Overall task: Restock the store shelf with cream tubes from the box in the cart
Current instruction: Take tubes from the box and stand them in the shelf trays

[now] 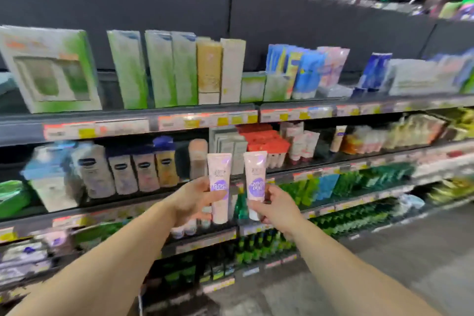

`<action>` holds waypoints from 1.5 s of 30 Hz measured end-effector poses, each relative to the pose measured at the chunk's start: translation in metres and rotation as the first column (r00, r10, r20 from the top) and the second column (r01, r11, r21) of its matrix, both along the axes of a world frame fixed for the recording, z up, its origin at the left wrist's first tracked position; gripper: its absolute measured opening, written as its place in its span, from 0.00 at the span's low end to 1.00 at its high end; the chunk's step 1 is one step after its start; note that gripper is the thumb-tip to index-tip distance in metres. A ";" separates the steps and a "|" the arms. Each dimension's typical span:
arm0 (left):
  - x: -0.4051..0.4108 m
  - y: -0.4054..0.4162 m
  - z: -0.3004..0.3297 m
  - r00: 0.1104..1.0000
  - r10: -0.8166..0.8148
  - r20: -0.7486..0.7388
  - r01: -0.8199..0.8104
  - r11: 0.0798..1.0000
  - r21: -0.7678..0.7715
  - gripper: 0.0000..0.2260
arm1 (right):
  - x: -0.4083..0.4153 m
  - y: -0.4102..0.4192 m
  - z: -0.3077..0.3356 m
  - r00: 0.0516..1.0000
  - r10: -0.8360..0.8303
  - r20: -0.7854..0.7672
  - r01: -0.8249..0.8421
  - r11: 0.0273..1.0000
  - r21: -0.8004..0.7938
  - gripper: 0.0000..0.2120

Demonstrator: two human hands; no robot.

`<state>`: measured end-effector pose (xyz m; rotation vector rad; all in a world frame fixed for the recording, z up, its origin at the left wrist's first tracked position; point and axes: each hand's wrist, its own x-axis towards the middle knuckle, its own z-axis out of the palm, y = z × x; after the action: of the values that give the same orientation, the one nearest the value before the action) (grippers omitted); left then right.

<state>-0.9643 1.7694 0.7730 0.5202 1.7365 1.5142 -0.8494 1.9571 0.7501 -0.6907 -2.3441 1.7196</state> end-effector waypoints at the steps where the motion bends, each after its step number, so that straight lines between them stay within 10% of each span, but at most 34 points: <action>1: 0.010 0.028 0.009 1.000 -0.021 -0.001 0.021 0.999 0.031 0.14 | 0.014 0.026 0.008 0.999 -0.032 -0.008 0.033 0.999 0.003 0.14; 20: -0.044 0.380 0.096 0.899 -0.106 -0.426 0.160 0.983 0.094 0.04 | -0.012 0.353 0.112 0.931 -0.276 -0.239 0.322 0.930 0.178 0.11; 32: -0.094 0.436 0.137 0.942 0.030 -0.334 0.049 0.973 0.224 0.11 | -0.161 0.462 0.177 0.853 -0.277 -0.442 0.421 0.866 0.270 0.09; 45: -0.070 0.457 0.133 0.887 0.348 -0.303 -0.281 0.928 0.243 0.09 | -0.213 0.485 0.155 0.942 -0.091 -0.322 0.227 0.881 0.415 0.18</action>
<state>-1.0341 2.2264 0.9061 0.6546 2.0270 1.9295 -1.0623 2.4418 0.9051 -0.4881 -2.2699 1.0626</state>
